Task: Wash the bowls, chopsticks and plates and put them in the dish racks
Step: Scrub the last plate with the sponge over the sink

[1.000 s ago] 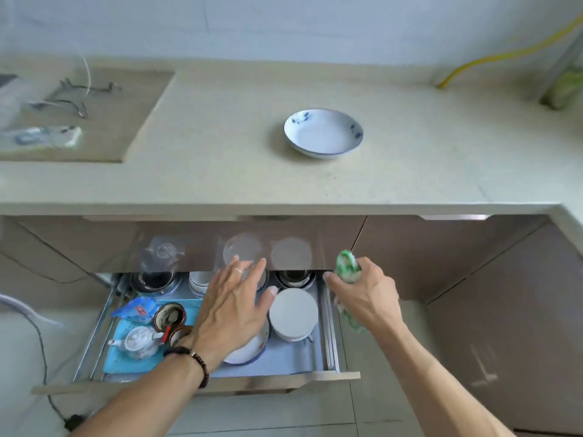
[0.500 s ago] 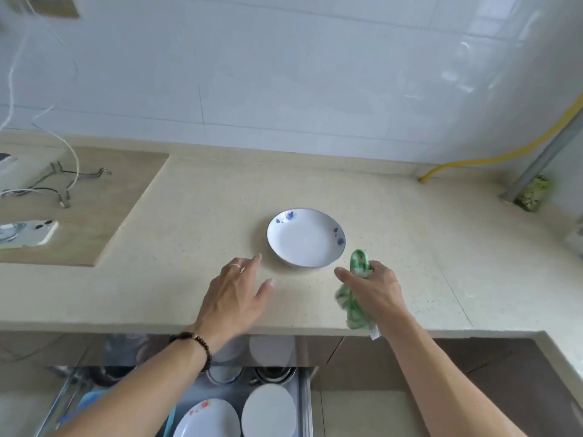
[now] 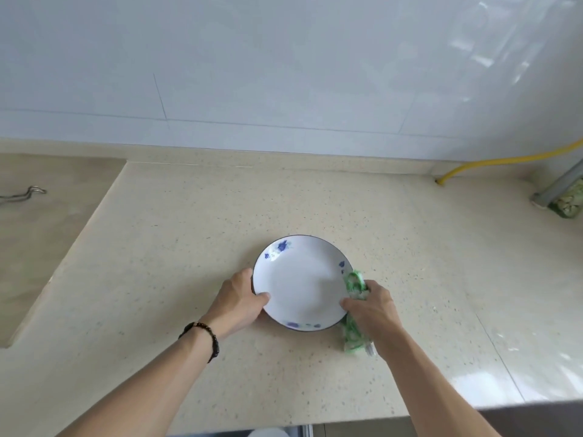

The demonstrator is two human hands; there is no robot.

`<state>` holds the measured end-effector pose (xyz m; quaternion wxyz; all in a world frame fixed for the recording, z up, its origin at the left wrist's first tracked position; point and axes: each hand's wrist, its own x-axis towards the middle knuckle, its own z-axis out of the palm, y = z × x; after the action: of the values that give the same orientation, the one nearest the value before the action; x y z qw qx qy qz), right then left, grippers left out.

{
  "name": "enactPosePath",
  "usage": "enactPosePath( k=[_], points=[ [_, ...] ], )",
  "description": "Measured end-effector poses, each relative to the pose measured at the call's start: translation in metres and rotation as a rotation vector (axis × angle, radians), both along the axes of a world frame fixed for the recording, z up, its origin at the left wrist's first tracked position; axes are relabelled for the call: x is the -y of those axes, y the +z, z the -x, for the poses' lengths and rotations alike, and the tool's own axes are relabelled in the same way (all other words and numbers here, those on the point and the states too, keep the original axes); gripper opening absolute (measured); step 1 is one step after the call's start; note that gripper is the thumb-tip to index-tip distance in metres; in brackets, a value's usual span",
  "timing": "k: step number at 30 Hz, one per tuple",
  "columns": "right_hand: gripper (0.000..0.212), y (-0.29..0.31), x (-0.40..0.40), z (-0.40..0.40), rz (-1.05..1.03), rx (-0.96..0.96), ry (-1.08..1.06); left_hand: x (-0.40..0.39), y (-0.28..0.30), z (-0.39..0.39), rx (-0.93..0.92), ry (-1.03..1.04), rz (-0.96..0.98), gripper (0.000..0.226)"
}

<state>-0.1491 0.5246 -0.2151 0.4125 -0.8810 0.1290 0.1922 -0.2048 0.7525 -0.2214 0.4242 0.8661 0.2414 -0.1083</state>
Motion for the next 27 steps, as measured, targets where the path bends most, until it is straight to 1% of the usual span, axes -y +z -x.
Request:
enactPosePath(
  k=[7, 11, 15, 18, 21, 27],
  points=[
    [0.018, 0.003, 0.011, 0.001, -0.071, 0.006, -0.062, 0.01, 0.002, -0.003, 0.036, 0.004, 0.001, 0.02],
    [0.017, 0.024, 0.031, 0.01, -0.123, 0.03, -0.119, 0.028, 0.029, -0.005, 0.077, -0.034, -0.005, 0.018],
    [0.016, 0.058, 0.066, 0.018, -0.154, 0.076, -0.178, 0.063, 0.065, -0.011, 0.117, -0.07, 0.017, 0.021],
    [0.017, 0.083, 0.106, 0.024, -0.171, 0.121, -0.228, 0.102, 0.093, -0.017, 0.154, -0.11, 0.037, 0.024],
    [0.016, 0.104, 0.157, 0.035, -0.185, 0.163, -0.277, 0.153, 0.115, -0.02, 0.17, -0.152, 0.056, 0.022],
    [0.018, 0.122, 0.28, 0.061, -0.157, 0.224, -0.366, 0.283, 0.131, -0.013, 0.215, -0.167, 0.106, 0.015]
  ],
)
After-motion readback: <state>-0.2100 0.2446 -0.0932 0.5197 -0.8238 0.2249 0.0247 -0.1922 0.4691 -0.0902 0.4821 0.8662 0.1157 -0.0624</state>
